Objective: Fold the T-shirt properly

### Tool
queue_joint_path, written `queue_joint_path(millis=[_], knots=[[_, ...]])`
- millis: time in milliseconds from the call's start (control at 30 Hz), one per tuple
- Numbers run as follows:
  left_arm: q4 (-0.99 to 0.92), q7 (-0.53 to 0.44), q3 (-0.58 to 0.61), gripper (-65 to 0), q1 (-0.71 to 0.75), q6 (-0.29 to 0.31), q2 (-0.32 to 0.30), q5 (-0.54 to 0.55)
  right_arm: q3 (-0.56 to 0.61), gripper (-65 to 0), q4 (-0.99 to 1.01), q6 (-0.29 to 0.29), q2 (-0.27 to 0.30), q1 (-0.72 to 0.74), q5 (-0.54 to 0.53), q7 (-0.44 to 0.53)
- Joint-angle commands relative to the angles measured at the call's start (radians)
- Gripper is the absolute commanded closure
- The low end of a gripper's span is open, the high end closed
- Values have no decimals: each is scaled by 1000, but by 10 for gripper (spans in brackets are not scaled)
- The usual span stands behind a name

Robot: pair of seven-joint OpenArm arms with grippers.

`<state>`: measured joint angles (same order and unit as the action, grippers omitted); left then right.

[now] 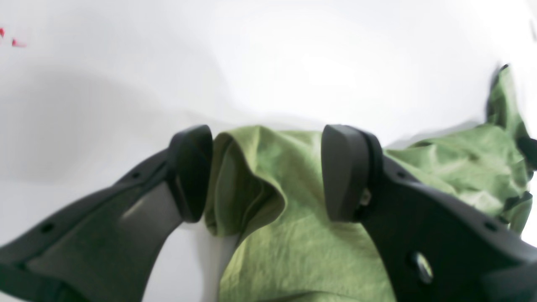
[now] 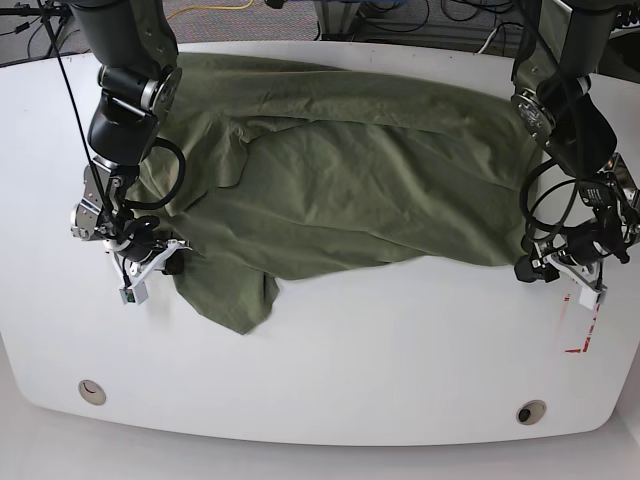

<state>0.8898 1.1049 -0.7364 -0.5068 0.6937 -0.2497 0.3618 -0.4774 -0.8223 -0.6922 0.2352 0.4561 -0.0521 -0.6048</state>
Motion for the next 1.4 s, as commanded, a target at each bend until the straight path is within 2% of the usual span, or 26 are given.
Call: queue_joint_path(millis=[0, 467, 667, 1033, 1267, 1367], knots=[[16, -16, 18, -385, -22, 4, -7, 24, -1, -11, -15, -6, 14, 22, -2, 6], [15, -26, 81, -385, -19, 4, -12, 24, -1, -11, -15, -6, 11, 22, -2, 6], [10, -62, 91, -385, -16, -88, -12, 23, -1, -11, -15, -6, 13, 22, -2, 6], [10, -76, 214, -381, -14, -104, -12, 23, -1, -11, -15, -6, 13, 22, -2, 6], [10, -75, 263, -236, -14, -161, -12, 24, -1, -11, -15, -6, 14, 22, -2, 6], [10, -73, 269, -226, -14, -167, -12, 23, -1, -11, -15, -6, 14, 22, -2, 6]])
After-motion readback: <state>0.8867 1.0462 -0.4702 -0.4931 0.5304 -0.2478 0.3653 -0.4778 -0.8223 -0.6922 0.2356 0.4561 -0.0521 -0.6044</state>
